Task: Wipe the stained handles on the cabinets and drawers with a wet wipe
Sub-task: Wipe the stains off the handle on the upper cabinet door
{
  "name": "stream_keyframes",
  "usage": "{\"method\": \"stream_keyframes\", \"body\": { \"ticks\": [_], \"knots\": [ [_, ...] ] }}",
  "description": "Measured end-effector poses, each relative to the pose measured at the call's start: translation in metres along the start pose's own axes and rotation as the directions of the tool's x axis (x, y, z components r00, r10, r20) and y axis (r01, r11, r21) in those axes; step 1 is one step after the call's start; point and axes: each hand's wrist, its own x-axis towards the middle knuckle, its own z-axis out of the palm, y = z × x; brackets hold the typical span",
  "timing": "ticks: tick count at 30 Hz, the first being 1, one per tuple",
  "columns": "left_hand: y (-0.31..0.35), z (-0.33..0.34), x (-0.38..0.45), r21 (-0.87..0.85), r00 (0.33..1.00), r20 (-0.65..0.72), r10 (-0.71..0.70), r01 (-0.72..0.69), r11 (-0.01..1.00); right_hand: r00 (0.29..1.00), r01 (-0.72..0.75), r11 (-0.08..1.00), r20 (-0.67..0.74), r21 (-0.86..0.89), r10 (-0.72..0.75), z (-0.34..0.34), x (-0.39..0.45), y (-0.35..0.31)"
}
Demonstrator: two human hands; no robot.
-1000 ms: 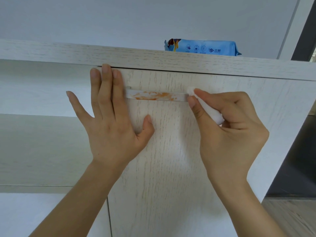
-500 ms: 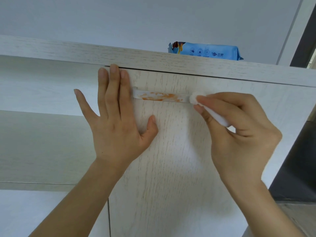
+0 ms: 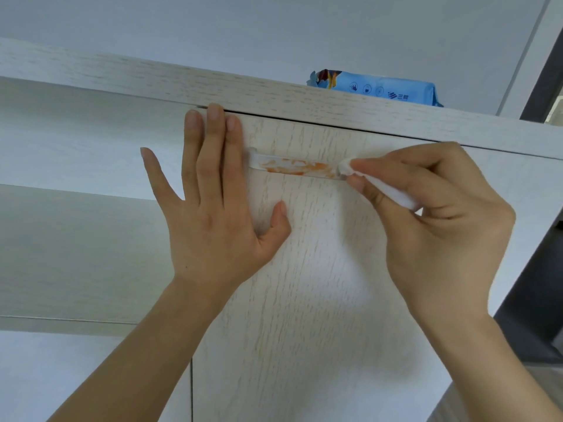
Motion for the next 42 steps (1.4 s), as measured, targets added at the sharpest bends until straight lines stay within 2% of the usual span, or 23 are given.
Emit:
{"method": "stream_keyframes", "body": {
  "ticks": [6,11,16,29,34,38,42],
  "knots": [
    [-0.001,0.0,0.001,-0.01,1.0,0.001,0.009,-0.009,1.0,0.996,-0.091,0.991,0.005,0.093,0.091,-0.006,0.0,-0.004],
    [-0.002,0.0,0.001,-0.004,1.0,-0.004,0.012,-0.012,1.0,0.995,-0.096,0.993,0.023,0.075,0.095,-0.003,0.0,-0.008],
    [-0.001,0.0,0.0,-0.002,1.0,-0.005,0.009,-0.009,1.0,0.97,-0.238,0.96,-0.011,0.149,0.242,-0.001,-0.001,-0.01],
    [-0.001,0.0,0.0,0.0,1.0,0.0,0.004,-0.004,1.0,0.981,-0.196,0.98,0.003,0.04,0.196,-0.003,0.003,-0.015],
    [-0.001,0.0,0.0,-0.001,1.0,0.003,0.003,-0.003,1.0,0.96,-0.275,0.951,-0.003,0.14,0.278,-0.009,0.006,-0.017],
    [-0.001,0.0,0.0,0.0,1.0,0.003,0.005,-0.005,1.0,0.98,-0.2,0.979,0.025,0.045,0.199,0.0,0.007,-0.021],
    [-0.001,0.0,0.0,-0.003,1.0,0.011,0.004,-0.004,1.0,0.983,-0.181,0.983,0.025,0.031,0.18,0.001,0.004,-0.019]
  ]
}}
